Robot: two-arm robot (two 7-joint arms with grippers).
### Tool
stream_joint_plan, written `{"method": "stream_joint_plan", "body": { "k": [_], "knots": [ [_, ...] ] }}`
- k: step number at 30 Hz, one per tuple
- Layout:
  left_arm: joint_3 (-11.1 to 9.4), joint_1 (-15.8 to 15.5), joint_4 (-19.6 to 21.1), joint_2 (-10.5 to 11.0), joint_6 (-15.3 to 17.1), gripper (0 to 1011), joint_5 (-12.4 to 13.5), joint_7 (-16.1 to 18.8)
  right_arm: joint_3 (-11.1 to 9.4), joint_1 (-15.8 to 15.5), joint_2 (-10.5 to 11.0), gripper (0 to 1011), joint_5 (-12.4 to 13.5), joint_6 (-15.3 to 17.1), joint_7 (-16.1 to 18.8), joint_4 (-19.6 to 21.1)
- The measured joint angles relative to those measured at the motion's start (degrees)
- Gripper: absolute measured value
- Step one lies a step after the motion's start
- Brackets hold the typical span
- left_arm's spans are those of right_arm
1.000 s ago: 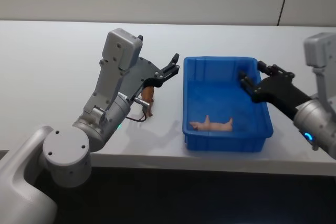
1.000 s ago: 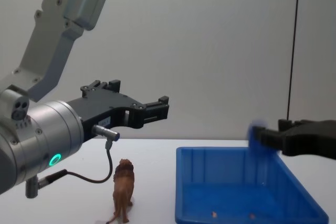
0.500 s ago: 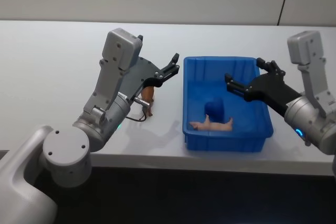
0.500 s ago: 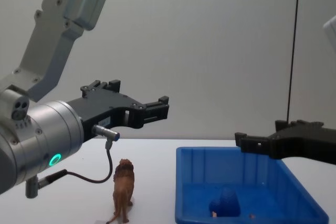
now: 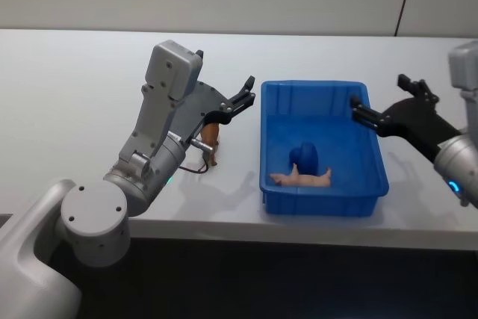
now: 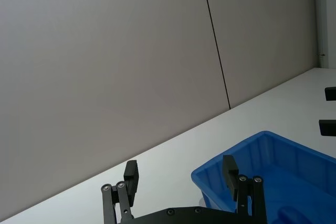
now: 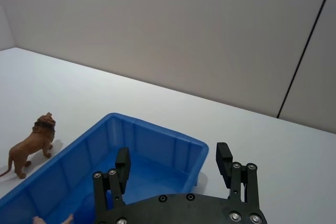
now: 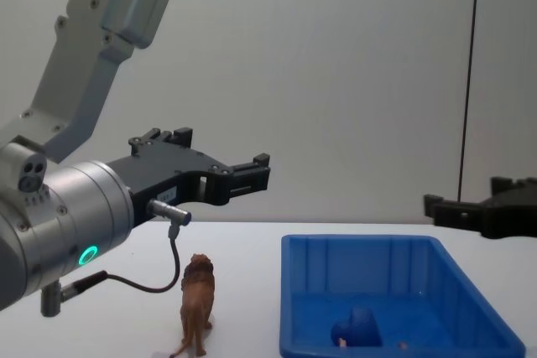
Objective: Pick up the two dolls from the table and place them into the box.
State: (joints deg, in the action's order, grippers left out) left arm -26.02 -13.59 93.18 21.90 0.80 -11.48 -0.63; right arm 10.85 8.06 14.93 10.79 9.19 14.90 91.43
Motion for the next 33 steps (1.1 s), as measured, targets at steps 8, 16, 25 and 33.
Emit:
{"method": "stream_joint_plan", "body": {
  "k": [8, 16, 25, 33],
  "knots": [
    [0.0, 0.1, 0.1, 0.0, 0.2, 1002, 0.2, 0.0, -1.1, -0.8, 1.2, 1003, 1.2, -0.8, -0.7, 0.3],
    [0.2, 1.2, 1.2, 0.8, 1.9, 1001, 0.3, 1.1, -1.7, -1.3, 1.9, 1004, 1.8, -1.3, -1.1, 0.5],
    [0.6, 3.4, 2.0, 2.1, 2.8, 1001, -1.5, 3.1, -2.1, -1.6, 2.3, 1003, 2.2, -1.6, -1.3, 0.6],
    [1.0, 5.3, 0.8, 2.8, 1.2, 1001, -4.7, 3.6, -2.3, -1.7, 2.5, 1004, 2.3, -1.7, -1.3, 0.6]
  ]
}}
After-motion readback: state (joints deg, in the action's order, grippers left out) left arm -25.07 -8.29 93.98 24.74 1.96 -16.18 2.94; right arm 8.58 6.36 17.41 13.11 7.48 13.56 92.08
